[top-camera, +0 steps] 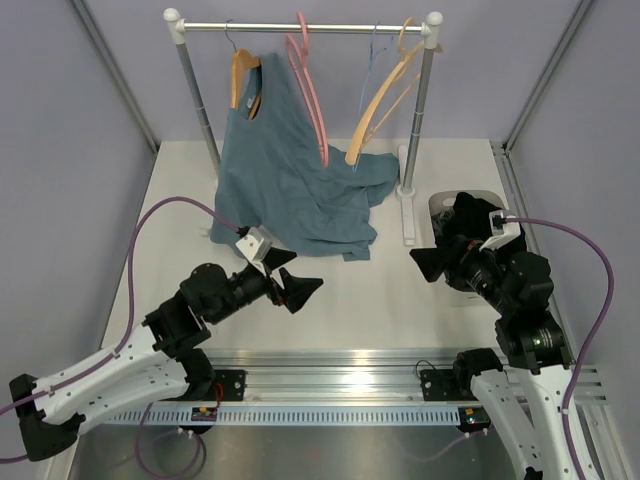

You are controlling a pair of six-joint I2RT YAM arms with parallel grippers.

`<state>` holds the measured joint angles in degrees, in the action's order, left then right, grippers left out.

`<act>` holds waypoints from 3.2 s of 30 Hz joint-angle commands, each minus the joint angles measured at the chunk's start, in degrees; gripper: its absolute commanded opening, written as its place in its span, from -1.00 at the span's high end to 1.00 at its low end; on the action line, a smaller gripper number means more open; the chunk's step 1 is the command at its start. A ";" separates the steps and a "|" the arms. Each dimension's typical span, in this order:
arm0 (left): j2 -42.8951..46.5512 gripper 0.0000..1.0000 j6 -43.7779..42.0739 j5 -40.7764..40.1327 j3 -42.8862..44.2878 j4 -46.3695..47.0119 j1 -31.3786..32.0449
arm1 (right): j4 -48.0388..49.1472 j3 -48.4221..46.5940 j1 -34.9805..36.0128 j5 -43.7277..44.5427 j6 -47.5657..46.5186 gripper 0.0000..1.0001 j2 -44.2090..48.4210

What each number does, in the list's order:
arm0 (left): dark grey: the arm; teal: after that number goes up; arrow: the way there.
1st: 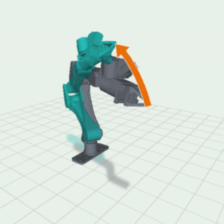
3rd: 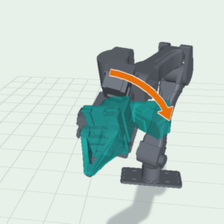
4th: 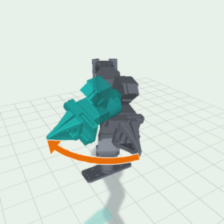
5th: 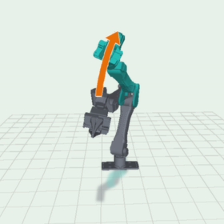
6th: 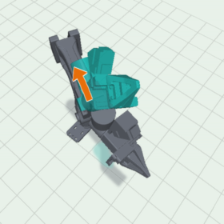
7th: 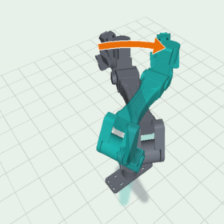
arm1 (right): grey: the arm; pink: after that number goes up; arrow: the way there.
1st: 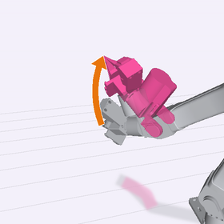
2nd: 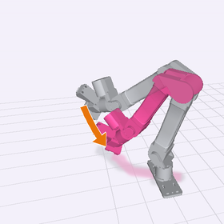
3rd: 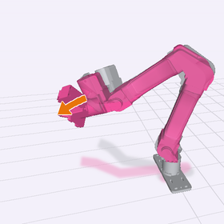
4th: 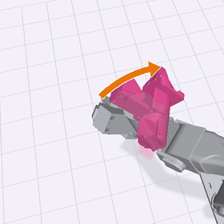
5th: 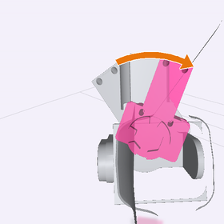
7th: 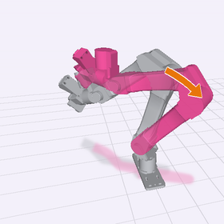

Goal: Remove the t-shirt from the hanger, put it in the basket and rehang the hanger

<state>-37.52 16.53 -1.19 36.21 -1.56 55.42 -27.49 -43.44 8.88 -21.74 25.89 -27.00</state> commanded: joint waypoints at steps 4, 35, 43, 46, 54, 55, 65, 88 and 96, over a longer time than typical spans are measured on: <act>-0.37 -0.97 -1.42 0.93 0.09 3.32 0.30 | 2.96 0.37 -0.01 -2.34 -0.84 -0.99 1.52; -32.25 -0.98 -12.14 -21.07 60.19 -24.00 -25.69 | 4.90 2.75 -0.10 -3.23 0.57 -0.99 2.92; -47.01 -0.89 -8.61 1.09 78.13 -28.67 -42.06 | 4.63 2.66 -0.10 -3.13 0.74 -0.99 4.59; -50.62 -0.76 -10.90 5.31 81.74 -27.54 -42.15 | 4.63 2.40 -0.01 -4.71 0.83 -0.99 4.85; -57.31 -0.80 -15.83 -2.48 84.36 -22.87 -42.23 | 4.37 2.57 -0.10 -4.28 0.57 -0.99 6.35; -58.19 -0.79 -15.74 -3.28 85.25 -22.52 -42.32 | 4.28 2.48 -0.01 -4.28 0.57 -0.99 6.18; -65.40 -0.50 -15.13 -5.49 85.70 -16.46 -42.41 | 3.23 1.96 -0.10 -3.31 -0.14 -0.99 5.38; -66.11 1.00 -20.58 -4.96 83.68 -8.81 -42.32 | 2.96 1.78 -0.10 -3.31 -0.66 -0.99 5.65; -64.35 1.00 -20.67 -5.84 83.50 -7.67 -42.41 | 3.14 1.87 -0.10 -2.70 -0.66 -0.99 5.03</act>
<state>-103.37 -2.74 -6.02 117.54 -14.87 13.30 -24.93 -40.53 8.88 -24.58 26.44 -21.52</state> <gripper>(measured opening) 0.154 0.993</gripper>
